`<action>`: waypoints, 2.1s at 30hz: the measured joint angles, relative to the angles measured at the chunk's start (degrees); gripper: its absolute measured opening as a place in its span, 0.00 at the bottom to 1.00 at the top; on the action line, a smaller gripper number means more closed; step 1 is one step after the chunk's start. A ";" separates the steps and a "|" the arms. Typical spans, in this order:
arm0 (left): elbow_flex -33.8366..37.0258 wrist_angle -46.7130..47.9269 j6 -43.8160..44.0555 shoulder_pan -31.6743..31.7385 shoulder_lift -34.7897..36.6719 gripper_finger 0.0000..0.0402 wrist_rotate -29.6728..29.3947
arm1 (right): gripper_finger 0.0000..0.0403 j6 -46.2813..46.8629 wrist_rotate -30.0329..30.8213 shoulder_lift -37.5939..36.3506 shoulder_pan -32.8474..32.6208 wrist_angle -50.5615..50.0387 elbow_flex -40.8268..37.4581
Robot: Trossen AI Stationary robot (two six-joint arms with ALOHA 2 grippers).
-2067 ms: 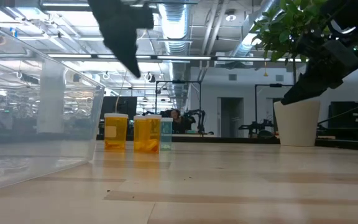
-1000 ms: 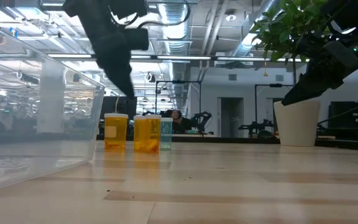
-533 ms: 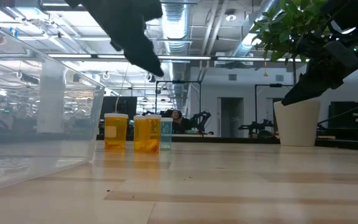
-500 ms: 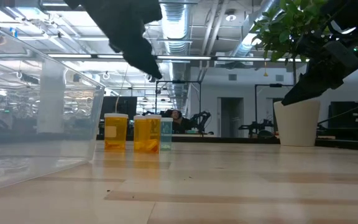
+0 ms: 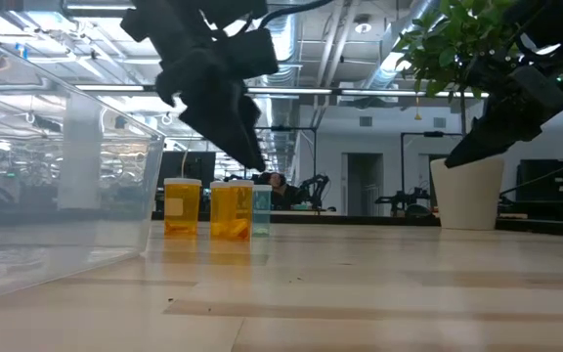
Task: Pick and place medicine bottles into bin by pill shape (circle, oval)
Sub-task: Put the bottom small orange pill bottle into the left transparent bin
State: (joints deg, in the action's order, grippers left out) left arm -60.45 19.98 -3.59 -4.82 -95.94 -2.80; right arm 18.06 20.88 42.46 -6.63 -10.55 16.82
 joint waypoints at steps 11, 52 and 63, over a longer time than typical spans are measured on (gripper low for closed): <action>0.09 -0.48 -0.34 -0.09 -2.34 0.74 0.67 | 0.58 0.02 -0.02 0.02 0.00 -0.54 0.00; 0.11 0.69 -1.33 -0.14 -3.58 0.28 0.89 | 0.58 -0.02 0.01 0.00 0.00 -0.64 0.00; 0.11 -0.25 -0.72 -0.13 -3.58 0.29 0.91 | 0.58 -0.02 0.01 0.02 0.00 -0.65 0.02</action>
State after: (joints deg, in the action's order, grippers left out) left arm -60.34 19.73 -4.32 -4.95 -99.53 -1.89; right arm 18.04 20.88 42.48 -6.63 -11.20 16.84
